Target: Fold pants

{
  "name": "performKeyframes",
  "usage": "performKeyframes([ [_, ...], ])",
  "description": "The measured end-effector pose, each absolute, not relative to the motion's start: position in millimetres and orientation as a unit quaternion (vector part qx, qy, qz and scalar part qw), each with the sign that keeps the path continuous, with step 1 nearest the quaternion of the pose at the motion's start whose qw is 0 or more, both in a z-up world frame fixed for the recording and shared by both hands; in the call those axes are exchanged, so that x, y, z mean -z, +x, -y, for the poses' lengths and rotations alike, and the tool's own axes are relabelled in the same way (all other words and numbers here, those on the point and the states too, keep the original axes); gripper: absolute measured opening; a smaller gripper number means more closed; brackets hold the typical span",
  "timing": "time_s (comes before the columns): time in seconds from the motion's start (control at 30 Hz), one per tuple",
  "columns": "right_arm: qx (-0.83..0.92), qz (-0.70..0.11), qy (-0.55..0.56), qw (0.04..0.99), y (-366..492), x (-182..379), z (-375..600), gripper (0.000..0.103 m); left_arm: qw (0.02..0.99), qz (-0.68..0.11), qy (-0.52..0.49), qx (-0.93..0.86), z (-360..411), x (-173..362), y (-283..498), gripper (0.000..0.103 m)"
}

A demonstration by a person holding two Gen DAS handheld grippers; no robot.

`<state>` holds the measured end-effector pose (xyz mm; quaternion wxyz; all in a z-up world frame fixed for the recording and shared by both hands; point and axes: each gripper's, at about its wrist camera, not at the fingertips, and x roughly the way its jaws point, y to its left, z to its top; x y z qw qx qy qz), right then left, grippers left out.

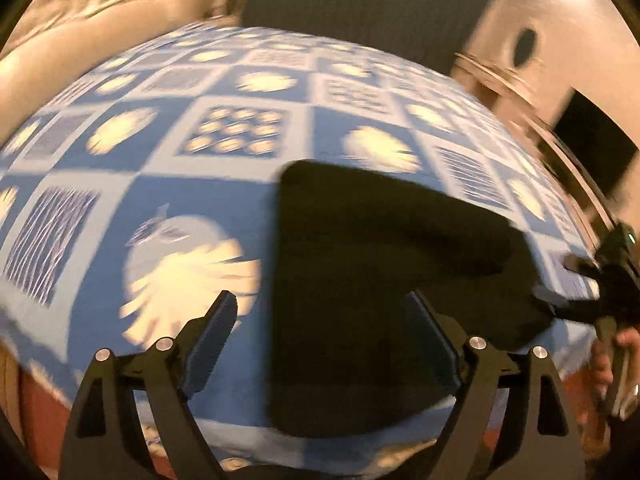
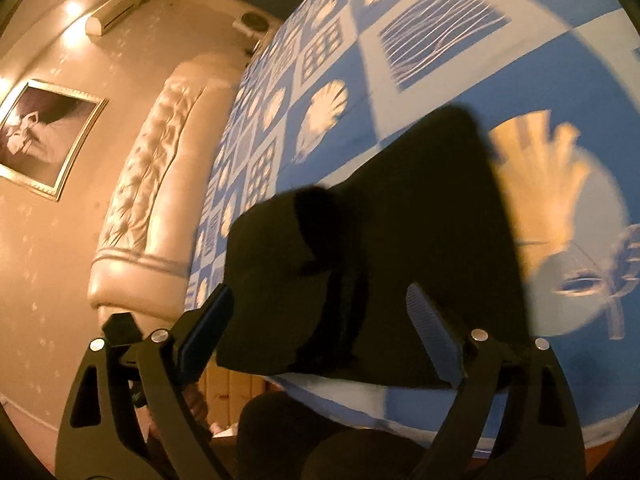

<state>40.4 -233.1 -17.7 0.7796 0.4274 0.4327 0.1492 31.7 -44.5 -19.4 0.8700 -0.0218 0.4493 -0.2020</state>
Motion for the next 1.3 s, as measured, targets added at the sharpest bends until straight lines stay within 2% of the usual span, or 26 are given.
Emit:
performKeyframes([
  [0.2,-0.149,-0.448,0.414,0.778,60,30,211,0.088,0.857,-0.482,-0.105,0.149,7,33,58,0.085],
  [0.4,-0.170,-0.492,0.380,0.765,74,33,180,0.088,0.843,-0.504,-0.120,0.145,6,40,63,0.085],
  [0.47,-0.176,-0.505,0.364,0.762,77,34,168,0.085,0.843,-0.503,-0.117,0.148,9,40,63,0.085],
  [0.5,-0.175,-0.512,0.351,0.764,78,35,163,0.073,0.844,-0.503,-0.112,0.150,11,40,62,0.085],
  [0.53,-0.174,-0.517,0.343,0.765,79,36,161,0.055,0.844,-0.502,-0.111,0.150,12,40,62,0.085],
  [0.57,-0.171,-0.523,0.342,0.762,80,40,159,0.045,0.845,-0.502,-0.109,0.150,12,40,62,0.085],
  [0.6,-0.166,-0.526,0.342,0.760,80,43,159,0.028,0.845,-0.502,-0.108,0.149,13,40,61,0.085],
  [0.63,-0.162,-0.527,0.340,0.762,80,44,160,0.021,0.844,-0.503,-0.110,0.149,13,41,62,0.085],
  [0.7,-0.164,-0.520,0.346,0.763,77,44,162,0.017,0.840,-0.507,-0.118,0.151,12,42,62,0.085],
  [1.0,-0.144,-0.462,0.348,0.803,50,-1,206,0.013,0.830,-0.519,-0.124,0.165,16,46,62,0.085],
  [1.3,-0.080,-0.485,0.354,0.795,29,29,258,0.013,0.803,-0.547,-0.111,0.210,40,58,54,0.085],
])
